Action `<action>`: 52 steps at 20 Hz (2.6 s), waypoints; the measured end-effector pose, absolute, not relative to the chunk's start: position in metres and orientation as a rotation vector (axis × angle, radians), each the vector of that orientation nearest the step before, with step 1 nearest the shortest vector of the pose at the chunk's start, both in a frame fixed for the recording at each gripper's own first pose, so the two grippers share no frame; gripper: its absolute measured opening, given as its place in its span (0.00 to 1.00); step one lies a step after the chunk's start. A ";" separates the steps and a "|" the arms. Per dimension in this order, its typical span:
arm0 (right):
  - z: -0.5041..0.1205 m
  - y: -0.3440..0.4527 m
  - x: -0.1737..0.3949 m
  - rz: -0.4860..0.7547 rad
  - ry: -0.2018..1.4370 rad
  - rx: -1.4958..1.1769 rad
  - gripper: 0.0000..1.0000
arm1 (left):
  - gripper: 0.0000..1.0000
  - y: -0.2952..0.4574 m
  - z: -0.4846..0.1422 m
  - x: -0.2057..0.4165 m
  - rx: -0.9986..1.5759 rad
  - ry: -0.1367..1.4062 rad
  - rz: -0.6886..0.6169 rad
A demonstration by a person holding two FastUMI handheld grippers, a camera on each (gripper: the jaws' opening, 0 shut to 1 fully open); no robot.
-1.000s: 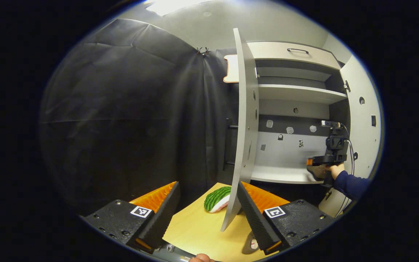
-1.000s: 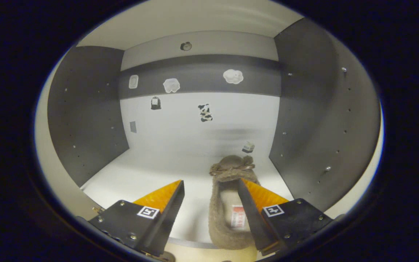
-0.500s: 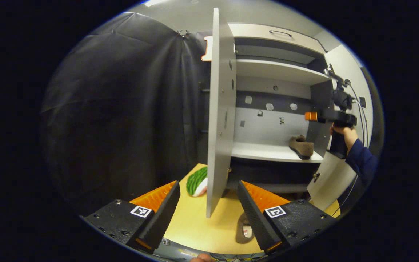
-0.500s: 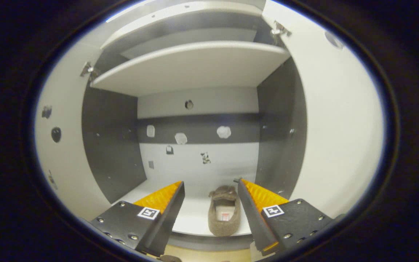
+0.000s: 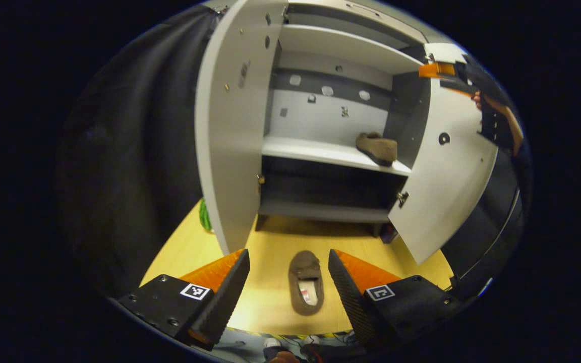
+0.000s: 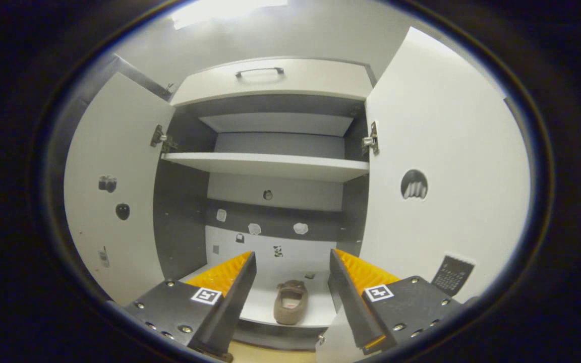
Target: Grab one shoe with the right hand and put it into the shoe cabinet, grab the other shoe with the left hand and put it into the shoe cabinet; then close the right door with the right hand and the left door with the left hand.
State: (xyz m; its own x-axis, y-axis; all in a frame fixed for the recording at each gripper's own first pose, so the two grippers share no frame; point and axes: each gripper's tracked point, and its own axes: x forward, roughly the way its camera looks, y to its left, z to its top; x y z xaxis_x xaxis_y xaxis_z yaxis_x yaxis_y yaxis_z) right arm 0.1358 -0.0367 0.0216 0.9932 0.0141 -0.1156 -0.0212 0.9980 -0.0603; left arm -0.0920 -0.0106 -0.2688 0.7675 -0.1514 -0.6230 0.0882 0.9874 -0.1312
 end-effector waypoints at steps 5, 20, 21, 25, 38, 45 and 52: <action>0.054 -0.047 0.098 0.020 0.104 -0.059 0.87 | 0.96 -0.023 -0.348 -0.107 -0.126 0.885 -0.188; 0.075 -0.105 0.034 -0.093 0.126 -0.099 0.87 | 0.85 -0.024 -0.509 -0.108 -0.086 1.256 -0.225; 0.075 -0.105 0.030 -0.086 0.128 -0.097 0.88 | 0.82 -0.027 -0.513 -0.108 -0.093 1.264 -0.228; 0.085 -0.099 0.018 -0.048 0.116 -0.059 0.85 | 0.72 -0.037 -0.531 -0.112 -0.103 1.309 -0.235; 0.095 -0.129 -0.017 -0.112 0.092 -0.061 0.87 | 0.01 -0.032 -0.530 -0.092 -0.129 1.267 -0.166; 0.089 -0.147 -0.020 -0.141 0.093 -0.050 0.88 | 0.01 -0.028 -0.488 -0.053 -0.153 1.078 -0.219; 0.088 -0.160 -0.022 -0.163 0.082 -0.027 0.85 | 0.01 0.011 -0.354 -0.012 -0.240 0.799 -0.267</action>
State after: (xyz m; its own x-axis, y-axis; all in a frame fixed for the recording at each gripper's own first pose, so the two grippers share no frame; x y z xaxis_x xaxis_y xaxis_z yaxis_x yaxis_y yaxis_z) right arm -0.0224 -0.1598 0.0876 0.9833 -0.1636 -0.0795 0.1614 0.9863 -0.0336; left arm -0.0121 0.0109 -0.3542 0.6671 -0.3243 -0.6707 0.1446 0.9395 -0.3105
